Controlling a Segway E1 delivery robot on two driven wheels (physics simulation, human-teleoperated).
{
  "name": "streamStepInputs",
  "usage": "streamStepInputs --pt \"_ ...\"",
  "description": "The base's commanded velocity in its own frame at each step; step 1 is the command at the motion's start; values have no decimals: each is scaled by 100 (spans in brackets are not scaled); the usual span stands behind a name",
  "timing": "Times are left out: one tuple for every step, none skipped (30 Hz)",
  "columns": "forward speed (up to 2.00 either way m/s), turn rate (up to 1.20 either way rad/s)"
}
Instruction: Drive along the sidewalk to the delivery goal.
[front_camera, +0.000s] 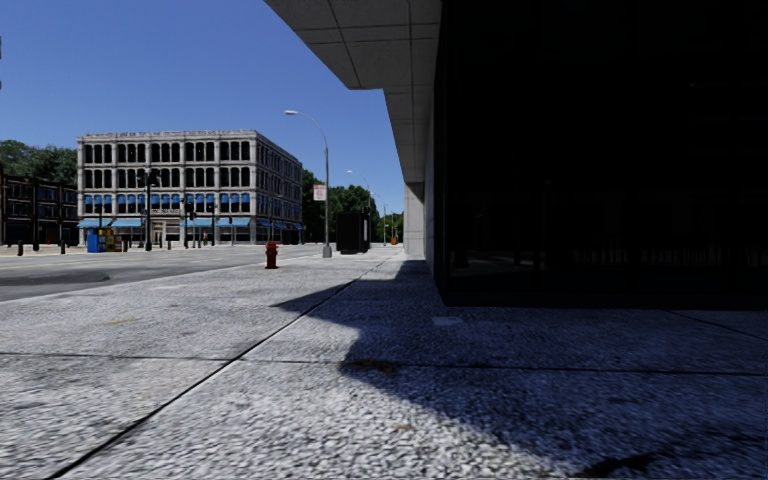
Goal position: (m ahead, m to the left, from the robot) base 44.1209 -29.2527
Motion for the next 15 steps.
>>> streamStepInputs --pt "200 0" --pt "200 0" --pt "200 0" --pt "200 0" --pt "200 0" --pt "200 0" --pt "200 0" --pt "200 0" --pt "200 0" --pt "200 0" --pt "200 0" --pt "200 0" --pt "200 0" --pt "200 0" --pt "200 0"
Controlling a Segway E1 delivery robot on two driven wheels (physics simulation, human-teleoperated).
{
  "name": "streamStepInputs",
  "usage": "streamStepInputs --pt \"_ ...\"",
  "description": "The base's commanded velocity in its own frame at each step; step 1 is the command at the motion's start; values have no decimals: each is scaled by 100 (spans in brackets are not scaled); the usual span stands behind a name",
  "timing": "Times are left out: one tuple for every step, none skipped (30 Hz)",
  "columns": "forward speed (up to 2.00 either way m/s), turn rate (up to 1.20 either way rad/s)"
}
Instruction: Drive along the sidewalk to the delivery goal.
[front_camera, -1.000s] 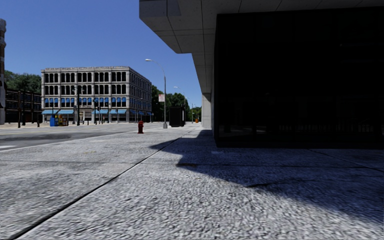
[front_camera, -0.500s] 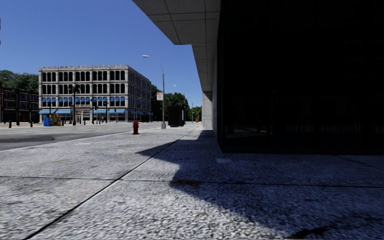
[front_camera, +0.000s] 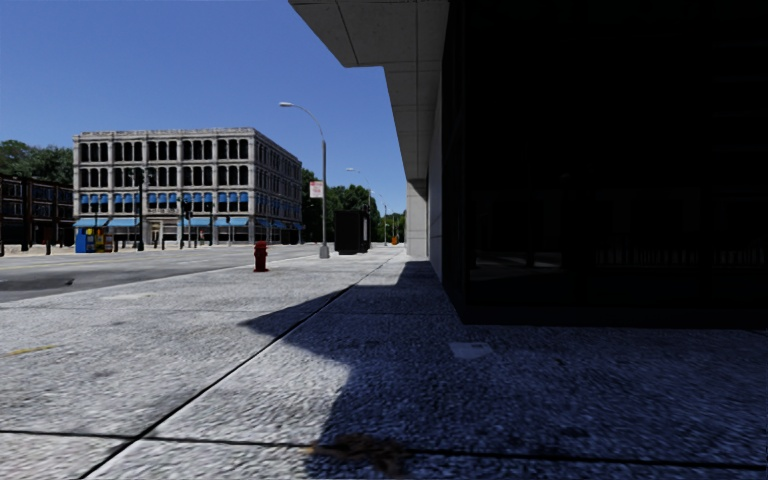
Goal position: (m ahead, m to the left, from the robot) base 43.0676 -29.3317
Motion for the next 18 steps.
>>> streamStepInputs --pt "200 0" --pt "200 0" --pt "200 0" --pt "200 0" --pt "200 0" --pt "200 0" --pt "200 0" --pt "200 0" --pt "200 0" --pt "200 0" --pt "200 0" --pt "200 0" --pt "200 0" --pt "200 0" --pt "200 0" --pt "200 0" --pt "200 0" --pt "200 0"
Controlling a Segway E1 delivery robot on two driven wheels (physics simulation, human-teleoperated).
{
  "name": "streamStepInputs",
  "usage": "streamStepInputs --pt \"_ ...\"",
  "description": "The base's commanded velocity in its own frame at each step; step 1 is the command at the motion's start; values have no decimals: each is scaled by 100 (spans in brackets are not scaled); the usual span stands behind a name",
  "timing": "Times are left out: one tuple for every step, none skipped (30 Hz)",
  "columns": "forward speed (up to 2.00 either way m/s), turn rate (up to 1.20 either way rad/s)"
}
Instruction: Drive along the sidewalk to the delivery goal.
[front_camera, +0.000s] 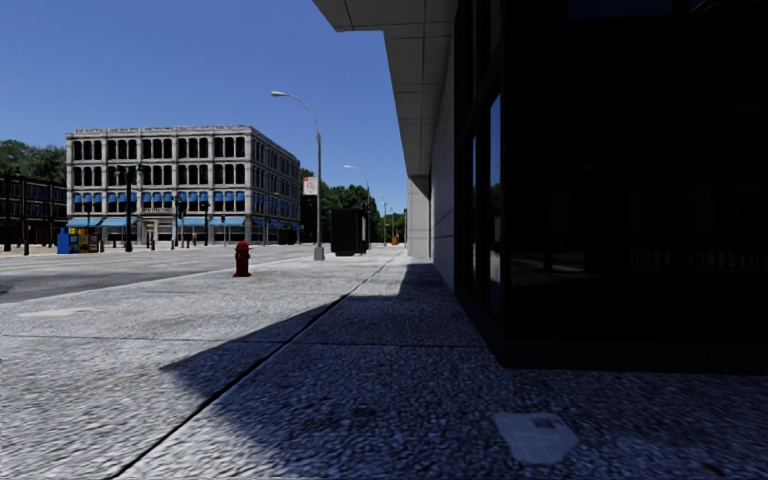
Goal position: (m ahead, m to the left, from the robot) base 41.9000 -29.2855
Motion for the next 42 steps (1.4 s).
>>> streamStepInputs --pt "200 0" --pt "200 0" --pt "200 0" --pt "200 0" --pt "200 0" --pt "200 0" --pt "200 0" --pt "200 0" --pt "200 0" --pt "200 0" --pt "200 0" --pt "200 0" --pt "200 0" --pt "200 0" --pt "200 0" --pt "200 0" --pt "200 0" --pt "200 0" --pt "200 0" --pt "200 0" --pt "200 0" --pt "200 0" --pt "200 0" --pt "200 0" --pt "200 0" --pt "200 0" --pt "200 0" --pt "200 0" --pt "200 0" --pt "200 0" --pt "200 0" --pt "200 0" --pt "200 0" --pt "200 0" --pt "200 0" --pt "200 0" --pt "200 0" --pt "200 0" --pt "200 0" --pt "200 0" --pt "200 0" --pt "200 0"
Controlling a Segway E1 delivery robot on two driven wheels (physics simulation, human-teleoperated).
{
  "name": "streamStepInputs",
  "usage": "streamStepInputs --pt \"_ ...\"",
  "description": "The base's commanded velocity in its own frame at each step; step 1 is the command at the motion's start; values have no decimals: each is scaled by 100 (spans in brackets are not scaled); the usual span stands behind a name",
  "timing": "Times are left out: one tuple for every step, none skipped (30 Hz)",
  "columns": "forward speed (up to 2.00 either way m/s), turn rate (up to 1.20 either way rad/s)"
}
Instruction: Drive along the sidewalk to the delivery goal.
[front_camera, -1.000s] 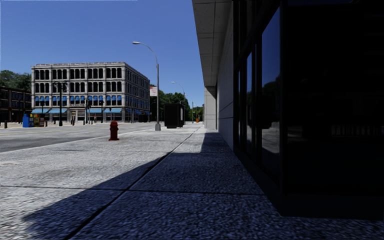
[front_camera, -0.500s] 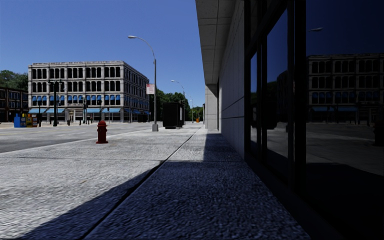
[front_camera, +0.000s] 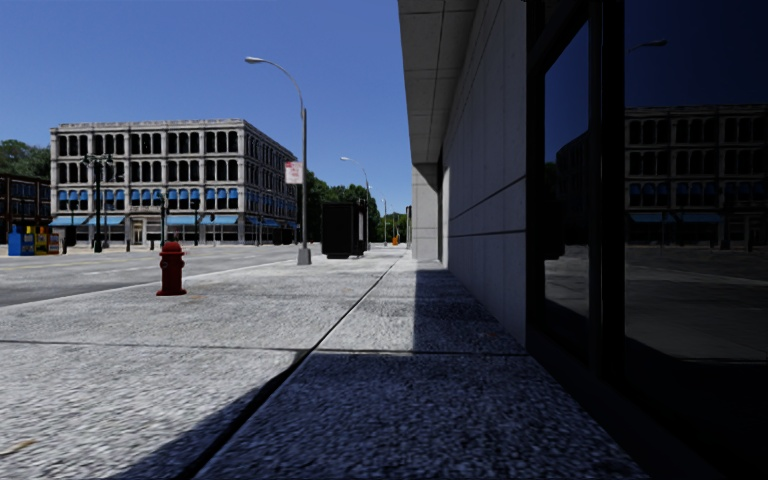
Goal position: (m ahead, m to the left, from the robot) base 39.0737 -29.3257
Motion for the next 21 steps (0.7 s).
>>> streamStepInputs --pt "200 0" --pt "200 0" --pt "200 0" --pt "200 0" --pt "200 0" --pt "200 0" --pt "200 0" --pt "200 0" --pt "200 0" --pt "200 0" --pt "200 0" --pt "200 0" --pt "200 0" --pt "200 0" --pt "200 0" --pt "200 0" --pt "200 0" --pt "200 0" --pt "200 0" --pt "200 0" --pt "200 0"
